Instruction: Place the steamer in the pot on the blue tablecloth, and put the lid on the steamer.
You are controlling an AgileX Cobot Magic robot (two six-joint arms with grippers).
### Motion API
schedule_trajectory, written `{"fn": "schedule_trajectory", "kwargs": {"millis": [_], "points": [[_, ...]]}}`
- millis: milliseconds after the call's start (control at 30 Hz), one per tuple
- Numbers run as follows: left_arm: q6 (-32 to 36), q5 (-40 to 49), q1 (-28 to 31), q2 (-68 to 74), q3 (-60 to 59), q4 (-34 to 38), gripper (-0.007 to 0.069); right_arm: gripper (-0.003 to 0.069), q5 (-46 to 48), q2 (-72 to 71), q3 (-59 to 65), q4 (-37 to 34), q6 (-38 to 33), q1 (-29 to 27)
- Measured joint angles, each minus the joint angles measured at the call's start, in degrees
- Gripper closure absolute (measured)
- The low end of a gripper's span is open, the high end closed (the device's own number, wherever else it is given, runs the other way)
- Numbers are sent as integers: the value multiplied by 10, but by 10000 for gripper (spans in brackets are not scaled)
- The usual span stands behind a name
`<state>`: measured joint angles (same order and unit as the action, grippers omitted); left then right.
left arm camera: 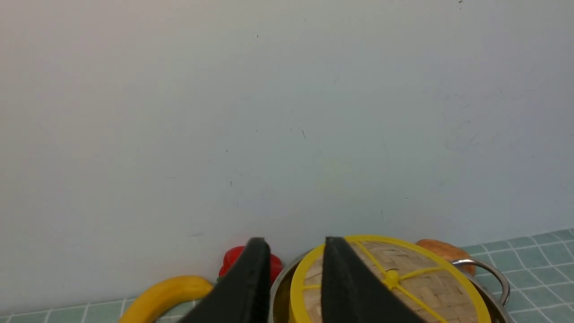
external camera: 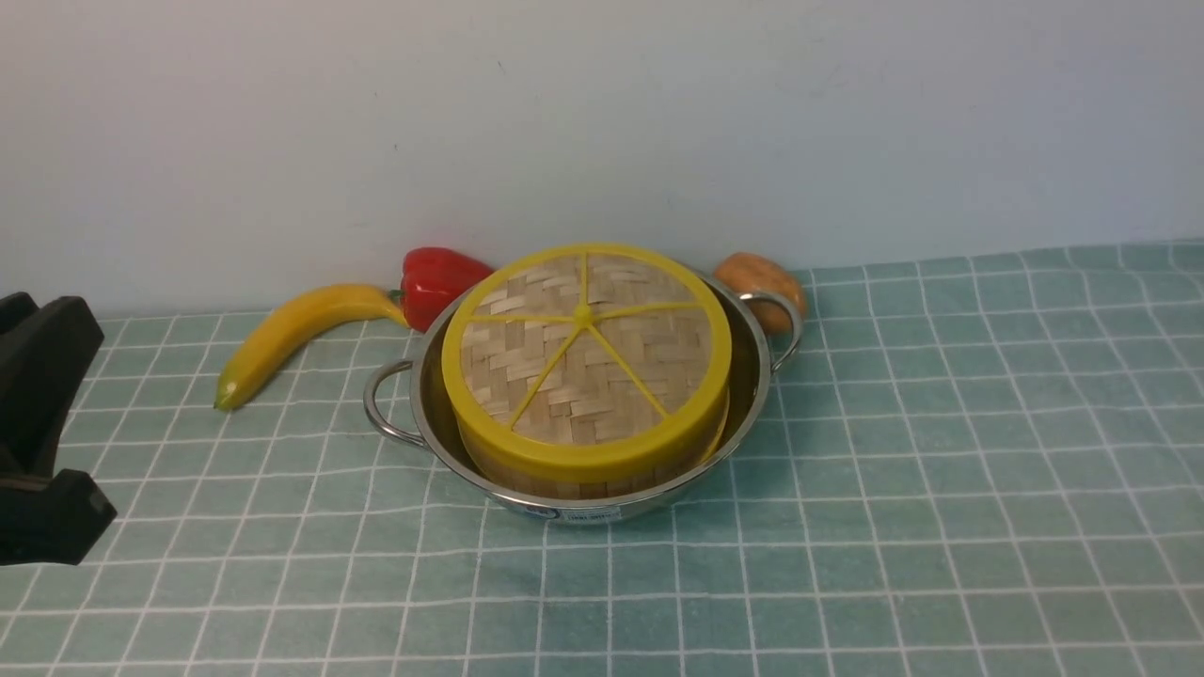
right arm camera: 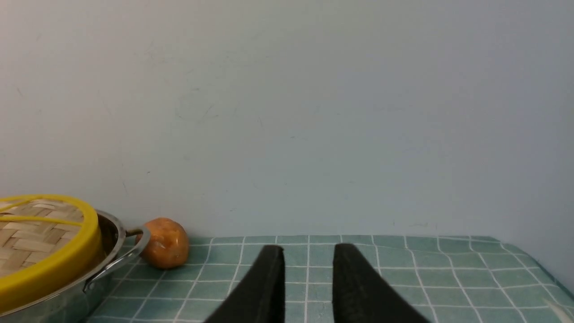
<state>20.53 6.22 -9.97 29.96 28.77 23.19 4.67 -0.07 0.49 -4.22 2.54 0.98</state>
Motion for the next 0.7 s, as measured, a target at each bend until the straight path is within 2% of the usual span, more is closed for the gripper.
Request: {"fn": "schedule_trajectory", "kwargs": {"millis": [200, 433, 467, 533, 567, 700], "points": [[11, 1, 13, -17, 0, -10, 444, 446, 1, 0, 0, 0, 1, 0], [46, 23, 114, -83, -44, -36, 434, 424, 1, 0, 0, -1, 1, 0], [52, 28, 149, -112, -88, -40, 434, 421, 1, 0, 0, -1, 1, 0], [54, 29, 164, -129, -116, -42, 434, 421, 1, 0, 0, -1, 1, 0], [56, 30, 178, -169, -174, -43, 426, 421, 1, 0, 0, -1, 1, 0], [63, 26, 182, -239, -251, -45, 423, 419, 1, 0, 0, -1, 1, 0]]}}
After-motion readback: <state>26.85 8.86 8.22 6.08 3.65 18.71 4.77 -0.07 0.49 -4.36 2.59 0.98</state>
